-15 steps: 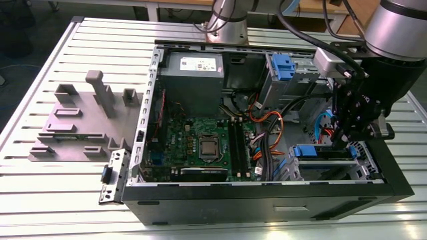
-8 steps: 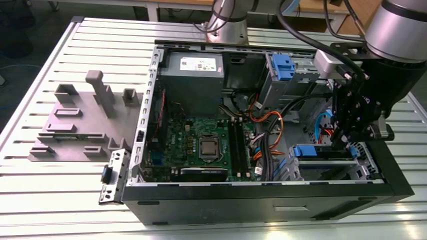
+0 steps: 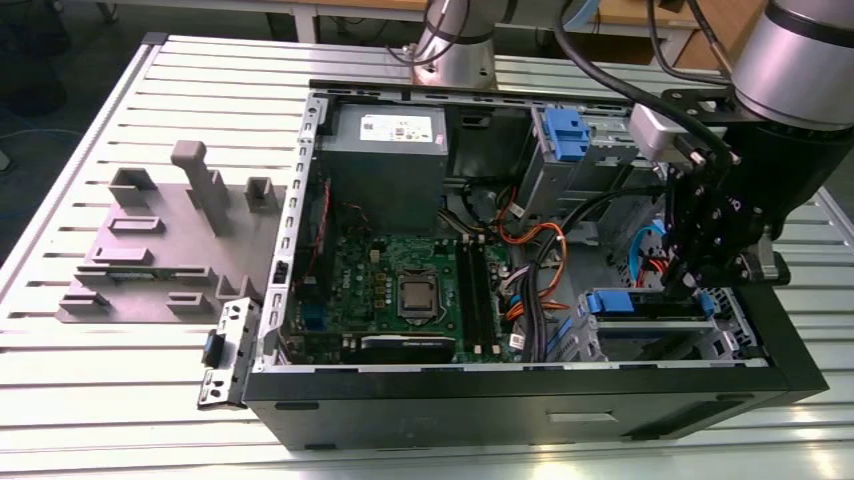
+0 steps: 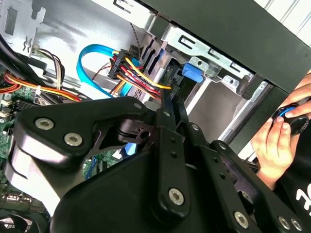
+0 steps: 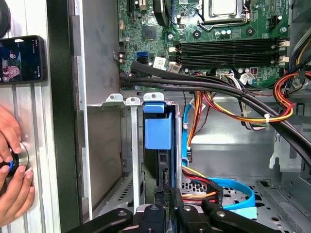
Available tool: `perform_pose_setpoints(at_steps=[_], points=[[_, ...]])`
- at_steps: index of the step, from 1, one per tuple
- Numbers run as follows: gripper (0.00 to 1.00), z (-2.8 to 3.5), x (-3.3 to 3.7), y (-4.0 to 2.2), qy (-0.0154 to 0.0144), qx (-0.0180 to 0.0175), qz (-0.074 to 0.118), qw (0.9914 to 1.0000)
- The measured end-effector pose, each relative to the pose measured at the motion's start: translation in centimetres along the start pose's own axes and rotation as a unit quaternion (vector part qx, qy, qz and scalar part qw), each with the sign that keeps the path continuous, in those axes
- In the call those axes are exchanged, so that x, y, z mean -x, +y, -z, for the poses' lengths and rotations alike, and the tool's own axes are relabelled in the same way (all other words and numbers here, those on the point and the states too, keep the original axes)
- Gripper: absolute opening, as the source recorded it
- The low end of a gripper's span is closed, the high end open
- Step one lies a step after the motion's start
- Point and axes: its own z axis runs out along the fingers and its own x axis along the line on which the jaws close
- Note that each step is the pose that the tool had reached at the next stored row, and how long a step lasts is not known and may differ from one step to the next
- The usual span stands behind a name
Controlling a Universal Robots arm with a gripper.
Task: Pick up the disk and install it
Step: 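Insert the first disk wire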
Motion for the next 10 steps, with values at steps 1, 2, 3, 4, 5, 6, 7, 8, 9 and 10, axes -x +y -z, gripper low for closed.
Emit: perform_pose_setpoints(at_steps=[1,2,3,4,5,6,7,8,9,10], points=[[0.16,0.0,0.0,0.01,-0.0004,-0.0001,0.0,1.0],[0.16,0.01,-0.01,0.02,-0.0009,-0.0002,0.001,1.0],[0.16,0.0,-0.01,0.02,-0.0016,-0.0002,0.001,1.0],[0.16,-0.01,-0.01,0.02,-0.002,-0.0003,0.002,1.0],[0.16,-0.02,0.0,0.02,-0.0023,-0.0004,0.002,0.99999],[0.16,-0.03,-0.01,0.02,-0.0023,-0.0004,0.003,0.99999],[0.16,-0.04,-0.02,0.03,-0.0023,-0.0005,0.003,0.99999],[0.16,-0.05,-0.02,0.03,-0.0023,-0.0005,0.003,0.99999],[0.16,-0.06,-0.02,0.02,-0.0022,-0.0006,0.003,0.99999],[0.16,-0.08,-0.03,0.02,-0.0023,-0.0006,0.004,0.99999]])
